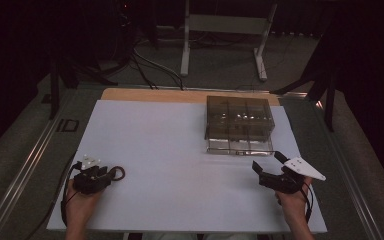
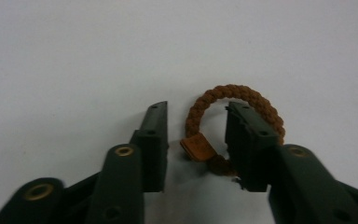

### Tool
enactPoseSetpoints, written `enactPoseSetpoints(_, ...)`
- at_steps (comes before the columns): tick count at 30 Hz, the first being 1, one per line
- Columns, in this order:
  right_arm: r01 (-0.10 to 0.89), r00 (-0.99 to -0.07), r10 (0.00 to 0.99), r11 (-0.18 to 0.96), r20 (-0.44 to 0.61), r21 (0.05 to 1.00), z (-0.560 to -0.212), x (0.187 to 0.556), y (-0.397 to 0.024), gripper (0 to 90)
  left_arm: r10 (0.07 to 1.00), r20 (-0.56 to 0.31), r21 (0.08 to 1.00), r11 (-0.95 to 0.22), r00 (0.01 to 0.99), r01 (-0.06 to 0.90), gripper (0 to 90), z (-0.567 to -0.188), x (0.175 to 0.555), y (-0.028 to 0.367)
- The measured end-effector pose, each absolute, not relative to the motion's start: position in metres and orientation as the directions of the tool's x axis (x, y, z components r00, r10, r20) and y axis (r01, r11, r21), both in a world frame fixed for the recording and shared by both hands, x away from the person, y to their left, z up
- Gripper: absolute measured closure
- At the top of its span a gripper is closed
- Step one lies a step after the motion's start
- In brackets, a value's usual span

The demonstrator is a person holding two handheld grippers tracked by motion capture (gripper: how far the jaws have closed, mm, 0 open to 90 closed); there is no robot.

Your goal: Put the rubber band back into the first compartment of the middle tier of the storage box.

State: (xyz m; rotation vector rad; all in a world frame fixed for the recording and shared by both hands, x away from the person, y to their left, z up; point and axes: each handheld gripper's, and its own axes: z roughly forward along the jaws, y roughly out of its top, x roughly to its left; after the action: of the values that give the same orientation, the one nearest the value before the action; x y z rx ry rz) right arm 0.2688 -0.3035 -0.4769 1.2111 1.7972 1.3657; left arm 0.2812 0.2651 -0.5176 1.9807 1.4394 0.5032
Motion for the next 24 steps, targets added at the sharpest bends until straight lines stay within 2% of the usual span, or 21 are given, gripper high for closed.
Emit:
enactPoseSetpoints(5,0.316,-0.428,0.901,0.069,0.077,0.946,-0.4767,0.2685,-0.3032,6.9,0.939,-0.007,0.67,-0.25,0.343,0.698,75.3,-0.5162,0.2803,0.26)
enactPoseSetpoints(9,0.317,-0.428,0.901,0.069,0.078,0.946,-0.4767,0.2685,-0.3028,6.9,0.934,-0.023,0.679,-0.248,0.358,0.691,84.3,-0.5143,0.2808,0.2587)
enactPoseSetpoints(24,0.31,-0.434,0.898,0.072,0.074,0.948,-0.4763,0.2681,-0.302,6.9,0.931,-0.052,0.709,-0.221,0.361,0.67,86.9,-0.5081,0.2802,0.2582)
